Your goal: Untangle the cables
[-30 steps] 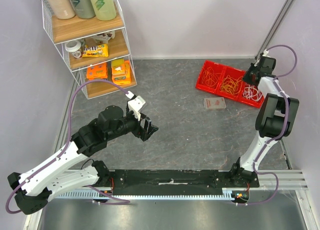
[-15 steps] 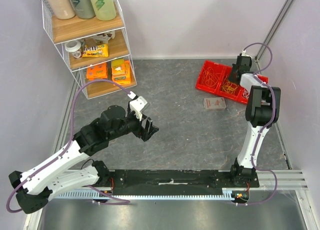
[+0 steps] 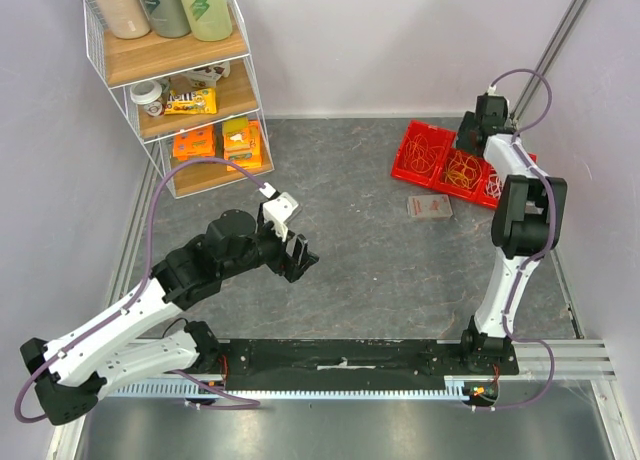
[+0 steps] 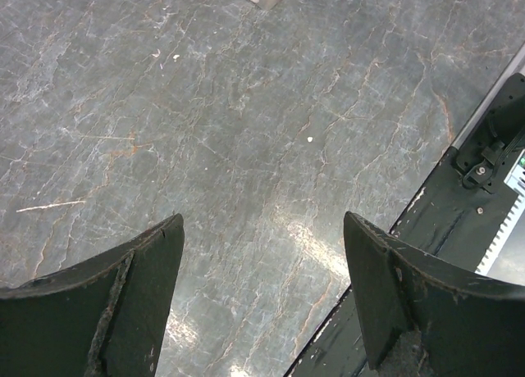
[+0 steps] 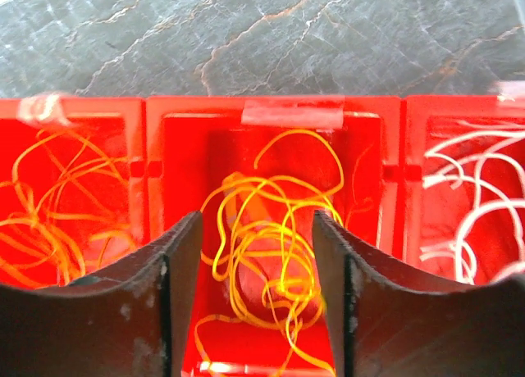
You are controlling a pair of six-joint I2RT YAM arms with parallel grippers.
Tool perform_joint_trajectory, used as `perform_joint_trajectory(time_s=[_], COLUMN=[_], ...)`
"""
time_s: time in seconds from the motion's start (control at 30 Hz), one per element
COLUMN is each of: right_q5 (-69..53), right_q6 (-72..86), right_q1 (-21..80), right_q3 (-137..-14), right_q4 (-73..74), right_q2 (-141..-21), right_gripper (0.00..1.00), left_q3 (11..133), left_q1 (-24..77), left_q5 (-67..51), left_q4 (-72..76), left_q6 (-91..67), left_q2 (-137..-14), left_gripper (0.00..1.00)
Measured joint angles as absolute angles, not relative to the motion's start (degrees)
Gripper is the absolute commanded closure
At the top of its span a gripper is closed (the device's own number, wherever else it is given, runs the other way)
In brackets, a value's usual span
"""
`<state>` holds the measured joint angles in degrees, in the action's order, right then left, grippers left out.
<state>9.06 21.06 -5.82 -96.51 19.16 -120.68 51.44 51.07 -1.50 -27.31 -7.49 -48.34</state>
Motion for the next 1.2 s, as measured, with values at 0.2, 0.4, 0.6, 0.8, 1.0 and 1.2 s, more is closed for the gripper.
perform_joint_trajectory(time_s=[0.2,0.4,0.6,0.8,1.0,1.2], right_q5=[11.5,15.4,16.6,11.7,7.3,7.0], right_q6=[21.6,21.4,22.7,24.9,27.4,27.8], right_q1=[-5.1,-4.7,2.3,23.6,27.5,27.5], right_q3=[-96.4,-90.8,-73.4,-53.5,-43.0,-46.1], right_q4=[25.4,26.9,26.4,24.0,25.4,27.4], right_q2=[-112.4,-102.7,-87.7,-68.6,-42.1,-24.9], right_gripper=[0.23,0.22,0.22,0.22,0.11,0.02], left_q3=[51.4,51.3,51.1,50.1,47.0,47.4], left_q1=[51.1,51.1,51.1,51.1,51.1,51.1], left_q5=[-1.4,0.0,1.5,3.0,4.0,3.8], left_q4=[-27.3,-27.3,-27.3,-26.3,-24.4,-21.8], left_q6=[-7.5,-7.5,-7.4,-6.5,-6.0,-7.2], left_q2=[-48.8,-49.7,-50.4,-50.0,-43.4,-34.0], left_gripper=[0.16,0.16,0.16,0.17,0.16,0.16])
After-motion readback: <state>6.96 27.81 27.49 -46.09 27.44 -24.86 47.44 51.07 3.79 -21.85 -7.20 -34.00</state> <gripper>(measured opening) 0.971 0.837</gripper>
